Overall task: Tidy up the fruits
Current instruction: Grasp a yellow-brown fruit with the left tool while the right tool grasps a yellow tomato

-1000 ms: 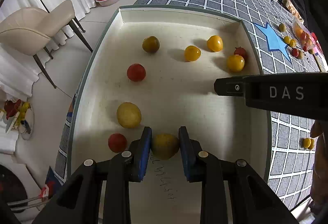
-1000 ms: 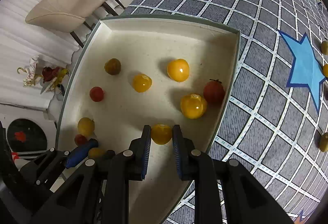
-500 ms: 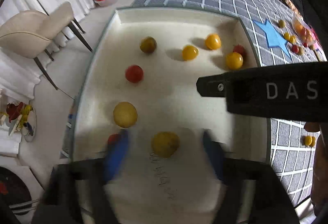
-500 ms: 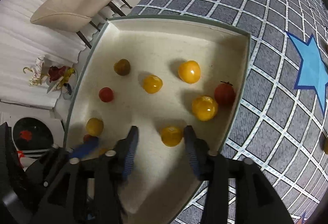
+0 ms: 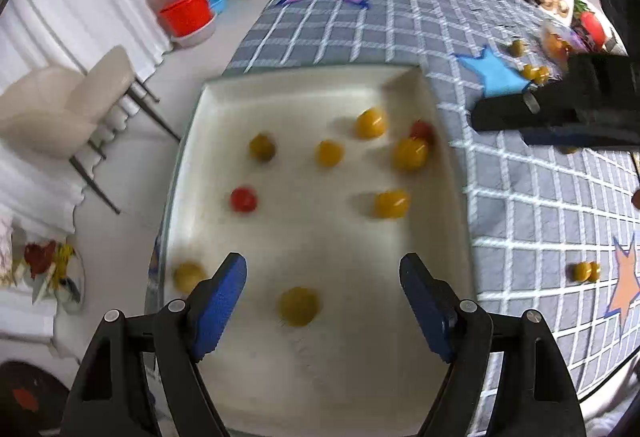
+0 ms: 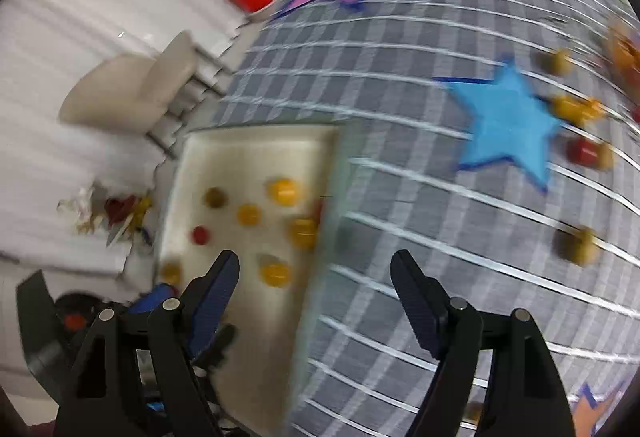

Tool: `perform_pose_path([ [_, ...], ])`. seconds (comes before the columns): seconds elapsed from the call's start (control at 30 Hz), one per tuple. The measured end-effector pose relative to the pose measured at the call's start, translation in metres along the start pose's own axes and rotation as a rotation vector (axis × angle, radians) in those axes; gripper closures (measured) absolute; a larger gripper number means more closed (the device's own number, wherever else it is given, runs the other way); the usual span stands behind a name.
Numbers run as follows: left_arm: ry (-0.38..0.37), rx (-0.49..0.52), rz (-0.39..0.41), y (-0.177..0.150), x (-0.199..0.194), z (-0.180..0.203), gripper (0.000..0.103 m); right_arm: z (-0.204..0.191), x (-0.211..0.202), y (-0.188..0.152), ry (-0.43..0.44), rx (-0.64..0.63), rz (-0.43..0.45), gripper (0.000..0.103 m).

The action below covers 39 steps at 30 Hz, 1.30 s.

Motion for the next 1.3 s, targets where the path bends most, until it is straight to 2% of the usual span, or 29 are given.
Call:
perform_pose_path([
  [0.13,-0.037,0.042,0.034,0.018,-0.013,0.027,0.023,0.048,-0.038,-0.021,-0.095,0.071,0.038,0.022],
  [0.27,-0.081,0.103,0.061,0.035,-0.022,0.064,0.023,0.100,-0.076,-0.059,-0.190,0.125,0.046,0.022],
  [0.43,-0.133,0.169,0.078,0.055,-0.026,0.111,0.023,0.130,-0.099,-0.099,-0.241,0.150,0.036,0.022],
  [0.67,-0.176,0.258,0.075,0.066,-0.016,0.170,0.023,0.125,-0.103,-0.136,-0.238,0.062,0.011,0.023],
  [0.77,-0.189,0.279,0.079,0.072,-0.012,0.192,0.023,0.118,-0.096,-0.142,-0.230,0.007,-0.004,0.028],
  [0.93,-0.205,0.307,0.102,0.085,-0.010,0.220,0.023,0.110,-0.079,-0.146,-0.237,-0.072,-0.027,0.036],
  [1.17,-0.216,0.336,0.114,0.098,-0.002,0.251,0.024,0.101,-0.061,-0.140,-0.250,-0.174,-0.031,0.041],
  [1.2,-0.215,0.343,0.113,0.097,-0.001,0.254,0.027,0.100,-0.060,-0.139,-0.253,-0.187,-0.029,0.042],
  [1.23,-0.217,0.351,0.106,0.097,0.001,0.256,0.036,0.099,-0.059,-0.138,-0.255,-0.197,-0.028,0.045],
  [1.3,-0.218,0.363,0.082,0.096,0.005,0.260,0.042,0.097,-0.057,-0.136,-0.264,-0.219,-0.031,0.051],
])
Point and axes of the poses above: each gripper's, at about its wrist camera, not at the fingertips, and x roughly the way its jaws point, z to its right, y to its top, the point moved 4 cm from there along x, roughly the way its jaws point, and after that the axes turned 12 degrees about y, right-handed, at the moved point
